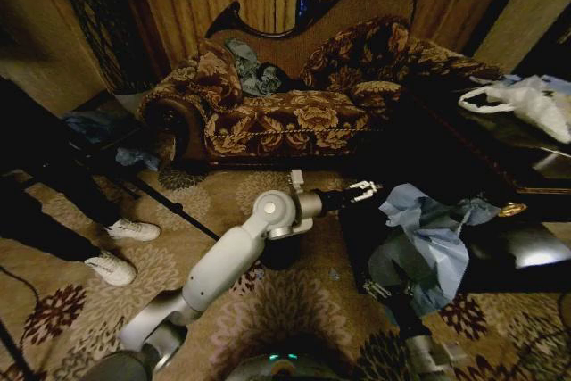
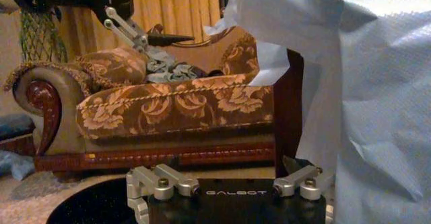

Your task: Place a garbage bag over the trash bin.

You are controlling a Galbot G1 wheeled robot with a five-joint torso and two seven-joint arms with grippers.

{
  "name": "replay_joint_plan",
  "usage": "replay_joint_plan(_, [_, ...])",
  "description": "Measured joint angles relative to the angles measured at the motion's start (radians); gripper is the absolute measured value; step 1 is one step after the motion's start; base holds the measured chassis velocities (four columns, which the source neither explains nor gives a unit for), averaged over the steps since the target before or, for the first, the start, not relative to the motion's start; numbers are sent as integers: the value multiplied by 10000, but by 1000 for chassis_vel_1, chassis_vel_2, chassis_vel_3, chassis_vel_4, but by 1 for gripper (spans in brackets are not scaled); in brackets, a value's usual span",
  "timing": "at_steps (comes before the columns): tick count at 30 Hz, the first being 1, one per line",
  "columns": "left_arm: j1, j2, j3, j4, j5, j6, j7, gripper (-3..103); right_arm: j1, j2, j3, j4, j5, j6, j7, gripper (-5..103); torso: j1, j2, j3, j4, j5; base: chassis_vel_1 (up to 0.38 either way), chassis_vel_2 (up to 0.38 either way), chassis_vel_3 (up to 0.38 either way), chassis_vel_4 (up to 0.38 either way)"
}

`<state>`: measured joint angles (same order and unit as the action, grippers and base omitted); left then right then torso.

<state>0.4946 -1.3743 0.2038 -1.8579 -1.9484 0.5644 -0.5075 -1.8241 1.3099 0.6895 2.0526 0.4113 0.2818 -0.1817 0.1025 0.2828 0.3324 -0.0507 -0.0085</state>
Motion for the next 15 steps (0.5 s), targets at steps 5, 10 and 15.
replay_joint_plan(5, [-47,-431,199,514,-330,132,-132,100,3,73,-27,-61,-13,12,-17,100,0,0,0,-1,1,0,0,0,0])
replay_joint_plan(10, [-152,-947,456,1261,-291,386,-88,100,86,116,-85,-206,-49,73,-56,100,0,0,0,-1,1,0,0,0,0])
replay_joint_plan(15, [-172,-1493,771,1951,57,437,-41,100,244,107,-137,-380,3,210,-29,100,0,0,0,-1,1,0,0,0,0])
